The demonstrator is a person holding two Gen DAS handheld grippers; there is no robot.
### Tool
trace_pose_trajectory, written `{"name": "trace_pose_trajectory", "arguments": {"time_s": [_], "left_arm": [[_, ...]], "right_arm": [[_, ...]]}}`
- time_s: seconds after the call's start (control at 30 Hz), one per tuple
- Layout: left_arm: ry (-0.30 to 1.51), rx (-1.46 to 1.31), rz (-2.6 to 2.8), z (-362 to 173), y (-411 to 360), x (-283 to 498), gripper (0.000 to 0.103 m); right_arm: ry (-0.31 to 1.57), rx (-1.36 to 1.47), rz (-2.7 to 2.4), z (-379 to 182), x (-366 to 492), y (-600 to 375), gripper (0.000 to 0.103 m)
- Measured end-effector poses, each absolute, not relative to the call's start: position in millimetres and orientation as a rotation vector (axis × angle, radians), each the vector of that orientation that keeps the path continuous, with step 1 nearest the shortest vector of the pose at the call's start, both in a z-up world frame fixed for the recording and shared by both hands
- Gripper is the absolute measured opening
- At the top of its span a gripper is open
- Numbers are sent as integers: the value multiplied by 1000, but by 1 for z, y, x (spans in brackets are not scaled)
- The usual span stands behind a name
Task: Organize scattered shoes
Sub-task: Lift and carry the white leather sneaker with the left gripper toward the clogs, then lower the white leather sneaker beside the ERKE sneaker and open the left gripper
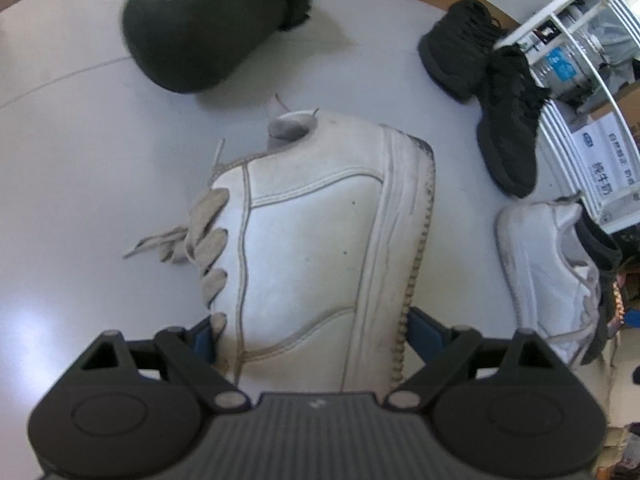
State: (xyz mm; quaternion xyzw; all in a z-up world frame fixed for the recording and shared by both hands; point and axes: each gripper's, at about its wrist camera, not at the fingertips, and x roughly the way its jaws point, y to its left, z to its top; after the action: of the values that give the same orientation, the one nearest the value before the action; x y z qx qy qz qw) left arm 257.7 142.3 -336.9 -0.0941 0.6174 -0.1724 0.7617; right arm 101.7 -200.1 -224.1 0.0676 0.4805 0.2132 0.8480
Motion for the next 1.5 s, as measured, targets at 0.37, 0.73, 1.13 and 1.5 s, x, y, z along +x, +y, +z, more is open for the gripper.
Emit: {"name": "trace_pose_trajectory", "arguments": {"time_s": [0.37, 0.73, 1.13, 1.5], "left_arm": [[1356, -223, -488, -338, 86, 240, 91], [1373, -218, -560, -335, 57, 223, 89], [1371, -231, -589, -313, 61, 231, 94], [1374, -378, -565, -333, 67, 231, 96]], "right_arm": [[1007, 153, 435, -224, 100, -211, 87], [1009, 165, 441, -225, 97, -212, 87], [1024, 165, 440, -228, 99, -212, 87], [1041, 152, 431, -234, 99, -212, 87]]}}
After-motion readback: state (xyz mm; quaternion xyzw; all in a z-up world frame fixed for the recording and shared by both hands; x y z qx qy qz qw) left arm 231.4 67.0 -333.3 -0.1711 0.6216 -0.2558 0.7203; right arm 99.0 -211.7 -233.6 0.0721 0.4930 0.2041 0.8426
